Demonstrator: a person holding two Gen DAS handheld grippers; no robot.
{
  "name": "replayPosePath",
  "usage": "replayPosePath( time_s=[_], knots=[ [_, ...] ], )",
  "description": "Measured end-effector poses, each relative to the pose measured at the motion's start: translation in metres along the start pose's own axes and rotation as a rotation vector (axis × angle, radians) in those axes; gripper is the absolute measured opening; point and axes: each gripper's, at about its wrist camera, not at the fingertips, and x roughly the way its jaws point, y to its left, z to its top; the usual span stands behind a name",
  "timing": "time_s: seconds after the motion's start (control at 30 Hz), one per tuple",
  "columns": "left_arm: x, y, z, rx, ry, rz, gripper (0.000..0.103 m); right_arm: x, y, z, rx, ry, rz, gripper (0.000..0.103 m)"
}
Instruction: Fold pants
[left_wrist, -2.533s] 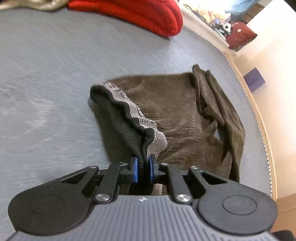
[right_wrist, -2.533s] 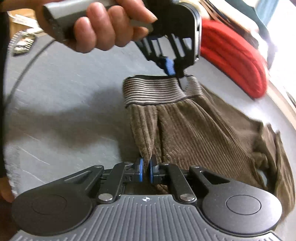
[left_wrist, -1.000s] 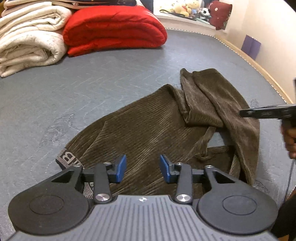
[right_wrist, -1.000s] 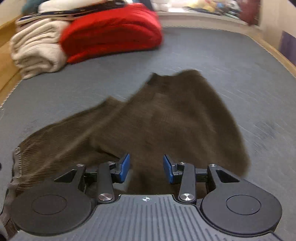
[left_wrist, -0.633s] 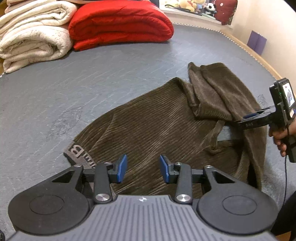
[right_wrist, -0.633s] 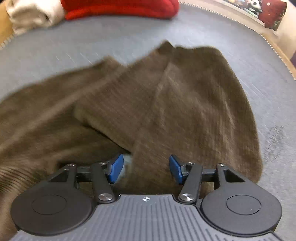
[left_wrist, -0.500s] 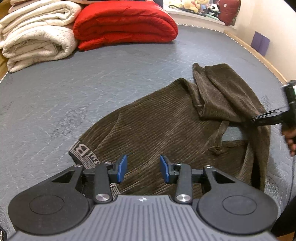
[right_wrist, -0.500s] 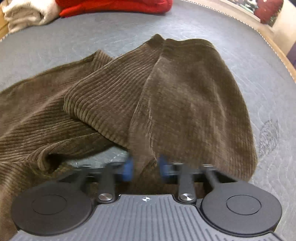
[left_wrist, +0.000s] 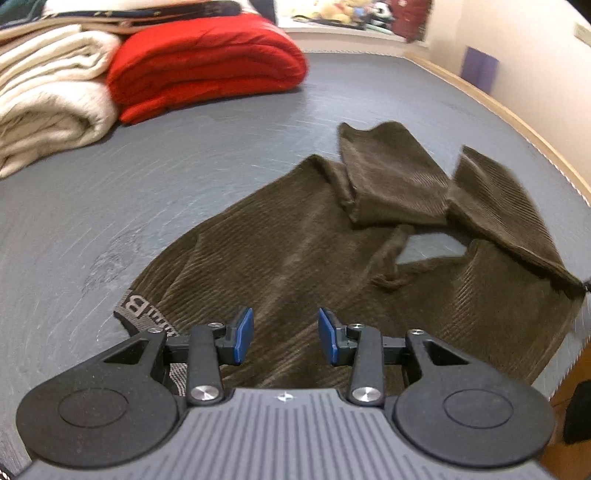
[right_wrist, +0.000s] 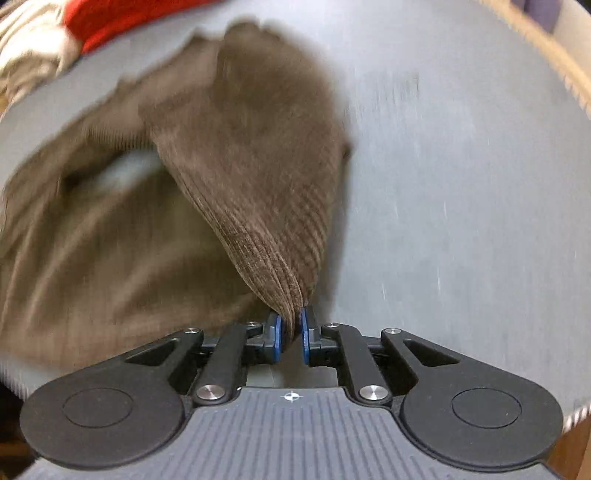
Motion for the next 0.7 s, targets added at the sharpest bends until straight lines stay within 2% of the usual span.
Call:
replayPosePath(
  time_s=[0.07,0.13,0.2,0.3,0.37,0.43,0.5,0.57,0.7],
  knots=[
    [0.003,-0.006,-0.001,0.024,0.009,-0.005,0.044,0.001,-0.003,-0.023,-0.049,0.072,0.027,0.011],
    [0.007,-0.01,-0.001,0.032,0.018,-0.002,0.045,-0.002,0.001,-0.029,-0.09,0.061,0.029,0.015],
    [0.012,-0.011,0.001,0.031,0.029,0.005,0.045,-0.013,0.001,-0.019,-0.07,-0.006,0.044,0.018],
    [0.018,-0.011,0.003,0.022,0.04,0.015,0.047,-0.035,0.007,0.005,-0.021,-0.151,0.058,0.024],
    [0.02,-0.01,0.004,0.015,0.044,0.02,0.048,-0.045,0.012,0.025,-0.001,-0.247,0.036,0.035],
    [0.023,-0.009,0.006,0.01,0.049,0.025,0.048,-0.048,0.022,0.045,0.013,-0.323,0.019,0.042],
    [0.026,-0.007,0.007,0.004,0.055,0.031,0.049,-0.039,0.036,0.059,0.003,-0.363,0.023,0.043],
    [0.029,-0.006,0.007,-0.004,0.062,0.035,0.05,-0.016,0.061,0.08,-0.043,-0.354,0.026,0.044],
    [0.033,-0.003,0.009,-0.028,0.072,0.042,0.05,0.03,0.114,0.11,-0.174,-0.266,-0.035,0.049]
  ],
)
